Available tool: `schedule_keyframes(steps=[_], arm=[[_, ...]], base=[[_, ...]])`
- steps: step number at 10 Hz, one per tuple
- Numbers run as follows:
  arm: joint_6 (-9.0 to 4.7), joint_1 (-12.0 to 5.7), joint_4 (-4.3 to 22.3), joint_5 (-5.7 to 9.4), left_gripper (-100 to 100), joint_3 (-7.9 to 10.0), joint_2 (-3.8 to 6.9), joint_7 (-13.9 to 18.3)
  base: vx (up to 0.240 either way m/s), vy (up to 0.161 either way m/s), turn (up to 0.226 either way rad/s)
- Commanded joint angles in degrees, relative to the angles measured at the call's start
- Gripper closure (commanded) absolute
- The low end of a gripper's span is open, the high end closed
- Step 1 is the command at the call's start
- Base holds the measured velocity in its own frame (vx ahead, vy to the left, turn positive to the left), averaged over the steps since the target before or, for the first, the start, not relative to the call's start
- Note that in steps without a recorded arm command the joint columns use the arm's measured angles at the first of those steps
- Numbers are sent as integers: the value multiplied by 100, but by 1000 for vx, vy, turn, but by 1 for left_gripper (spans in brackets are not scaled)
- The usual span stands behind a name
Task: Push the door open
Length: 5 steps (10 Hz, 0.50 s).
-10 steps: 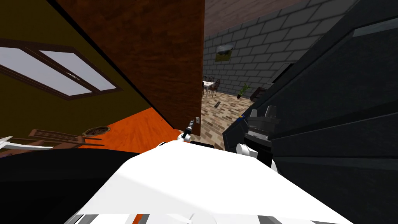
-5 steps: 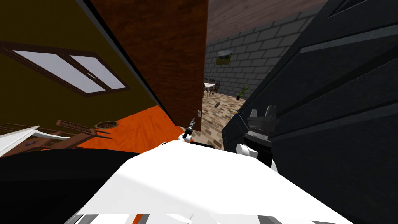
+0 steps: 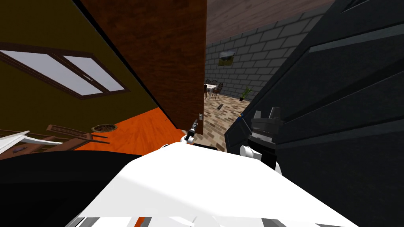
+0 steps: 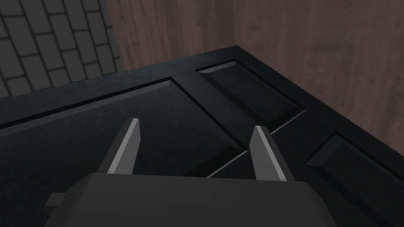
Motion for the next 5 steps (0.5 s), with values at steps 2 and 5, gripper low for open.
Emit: schedule_keyframes(steps=[2,5], arm=[[-59,-4,40,15,-100,29,5,-21],[-112,4,63,30,-100,60,-20,-43]], base=[[208,-28,-29],[219,-30,-25]])
